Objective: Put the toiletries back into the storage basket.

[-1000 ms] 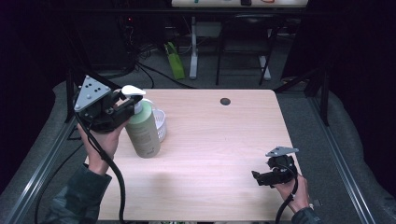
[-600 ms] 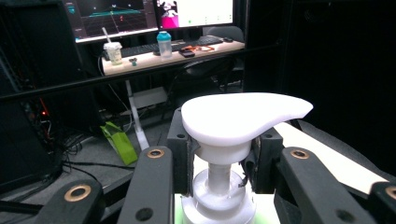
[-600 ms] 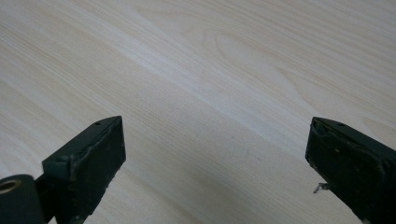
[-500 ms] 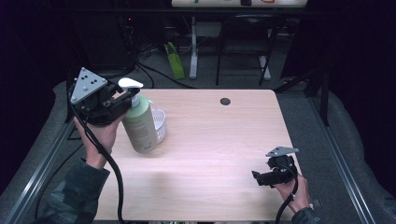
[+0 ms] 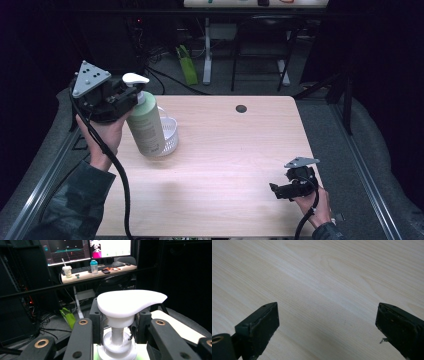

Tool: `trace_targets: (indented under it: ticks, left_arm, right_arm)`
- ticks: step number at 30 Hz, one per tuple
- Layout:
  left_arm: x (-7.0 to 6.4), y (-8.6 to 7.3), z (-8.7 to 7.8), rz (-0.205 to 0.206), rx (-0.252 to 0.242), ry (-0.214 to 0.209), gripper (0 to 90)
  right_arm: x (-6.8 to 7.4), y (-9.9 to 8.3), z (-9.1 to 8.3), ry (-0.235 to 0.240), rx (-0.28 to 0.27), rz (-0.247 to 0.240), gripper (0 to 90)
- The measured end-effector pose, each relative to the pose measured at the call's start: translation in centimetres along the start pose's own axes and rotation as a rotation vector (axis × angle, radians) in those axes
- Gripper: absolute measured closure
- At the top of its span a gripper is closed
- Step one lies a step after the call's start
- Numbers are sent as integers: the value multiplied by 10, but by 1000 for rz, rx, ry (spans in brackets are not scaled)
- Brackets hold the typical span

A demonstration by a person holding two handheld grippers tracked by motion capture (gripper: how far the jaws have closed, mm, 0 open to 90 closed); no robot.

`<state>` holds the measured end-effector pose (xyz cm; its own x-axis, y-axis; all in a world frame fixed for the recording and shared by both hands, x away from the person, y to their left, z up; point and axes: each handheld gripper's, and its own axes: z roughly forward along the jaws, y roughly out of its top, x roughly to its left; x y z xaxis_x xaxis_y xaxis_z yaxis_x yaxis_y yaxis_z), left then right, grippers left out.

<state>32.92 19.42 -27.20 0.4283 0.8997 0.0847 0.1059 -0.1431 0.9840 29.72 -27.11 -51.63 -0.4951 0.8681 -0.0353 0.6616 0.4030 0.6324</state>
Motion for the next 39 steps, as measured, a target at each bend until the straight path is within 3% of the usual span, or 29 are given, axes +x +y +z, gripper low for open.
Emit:
trace_targets:
  ticks: [39]
  left_arm:
    - [26, 6, 43, 7, 18, 72, 678]
  right_arm:
    - [0, 0, -1, 3, -3, -5, 47]
